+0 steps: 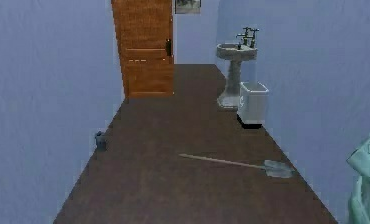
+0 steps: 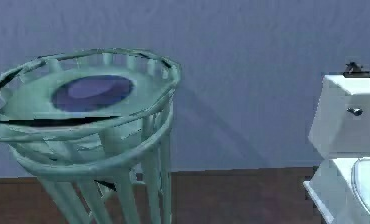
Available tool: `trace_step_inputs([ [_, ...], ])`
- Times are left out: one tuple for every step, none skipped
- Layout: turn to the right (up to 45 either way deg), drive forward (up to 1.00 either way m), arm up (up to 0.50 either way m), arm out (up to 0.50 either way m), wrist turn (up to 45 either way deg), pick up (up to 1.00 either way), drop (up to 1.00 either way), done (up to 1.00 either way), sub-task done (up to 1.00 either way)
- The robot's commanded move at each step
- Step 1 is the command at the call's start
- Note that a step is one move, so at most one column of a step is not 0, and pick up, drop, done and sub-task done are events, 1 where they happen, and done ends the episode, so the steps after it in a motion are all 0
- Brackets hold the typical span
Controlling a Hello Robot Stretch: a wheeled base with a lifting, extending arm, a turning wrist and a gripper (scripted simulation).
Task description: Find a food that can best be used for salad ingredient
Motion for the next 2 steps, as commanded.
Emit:
trace_step_inputs([
  [0.0,1.0,0.0,0.0,0.0,0.0,0.0,0.0,0.0],
  [0.0,1.0,0.0,0.0,0.0,0.0,0.0,0.0,0.0],
])
